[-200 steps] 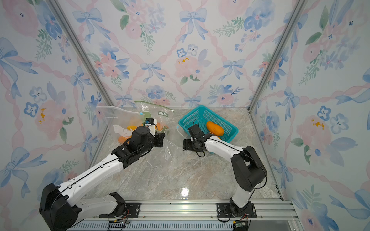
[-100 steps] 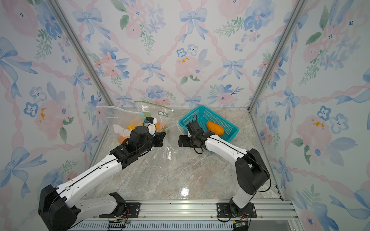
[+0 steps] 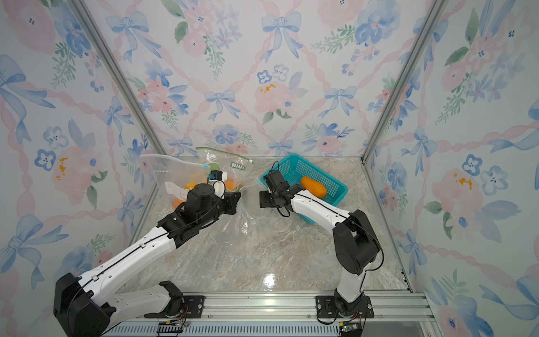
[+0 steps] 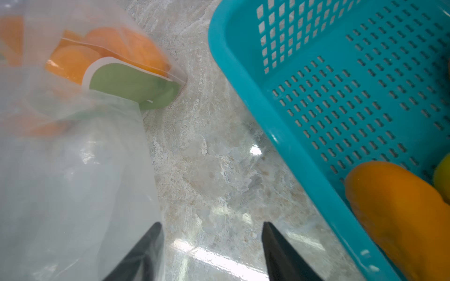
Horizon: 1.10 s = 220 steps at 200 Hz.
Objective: Place the mango in a zip-top bag and seal the zipper
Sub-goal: Open the zipper of the food storage bag at the center of the board.
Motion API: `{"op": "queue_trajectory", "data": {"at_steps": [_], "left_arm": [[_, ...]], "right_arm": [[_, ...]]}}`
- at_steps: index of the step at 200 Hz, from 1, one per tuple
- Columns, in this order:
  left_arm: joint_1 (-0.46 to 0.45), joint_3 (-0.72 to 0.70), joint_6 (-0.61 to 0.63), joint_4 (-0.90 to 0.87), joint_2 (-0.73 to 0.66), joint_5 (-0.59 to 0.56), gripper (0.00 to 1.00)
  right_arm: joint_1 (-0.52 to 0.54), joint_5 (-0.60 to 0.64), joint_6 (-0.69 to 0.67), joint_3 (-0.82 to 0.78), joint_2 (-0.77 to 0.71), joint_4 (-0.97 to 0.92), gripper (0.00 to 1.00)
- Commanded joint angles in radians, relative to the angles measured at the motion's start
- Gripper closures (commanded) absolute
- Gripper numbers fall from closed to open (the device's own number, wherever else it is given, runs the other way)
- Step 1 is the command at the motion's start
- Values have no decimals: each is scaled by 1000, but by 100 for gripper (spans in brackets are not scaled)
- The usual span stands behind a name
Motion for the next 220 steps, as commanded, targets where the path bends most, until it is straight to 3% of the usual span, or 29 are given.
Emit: {"op": "queue_trajectory", "data": {"at_steps": [1, 33, 63, 99, 116, 145, 188, 220], "left_arm": [[11, 27, 21, 22, -17, -10, 100], [12, 31, 4, 23, 43, 28, 100], [10, 42, -11, 24, 80, 47, 100], [6, 52, -17, 30, 100, 75, 45], [0, 56, -21, 31, 109, 82, 29], [-7, 65, -22, 34, 131, 88, 13], [3, 77, -2, 36, 185, 20, 10], [16, 105, 23, 35, 241, 2, 17]], "right_arm": [[-32, 17, -14, -33, -40, 6, 63], [-23, -49, -40, -31, -74, 57, 79], [-19, -91, -34, -37, -90, 96, 83], [-7, -91, -41, -30, -87, 97, 85], [-2, -91, -42, -29, -85, 100, 86], [3, -87, -47, -26, -87, 101, 85], [12, -89, -60, -36, -103, 111, 85], [20, -88, -78, -37, -111, 115, 85]]}}
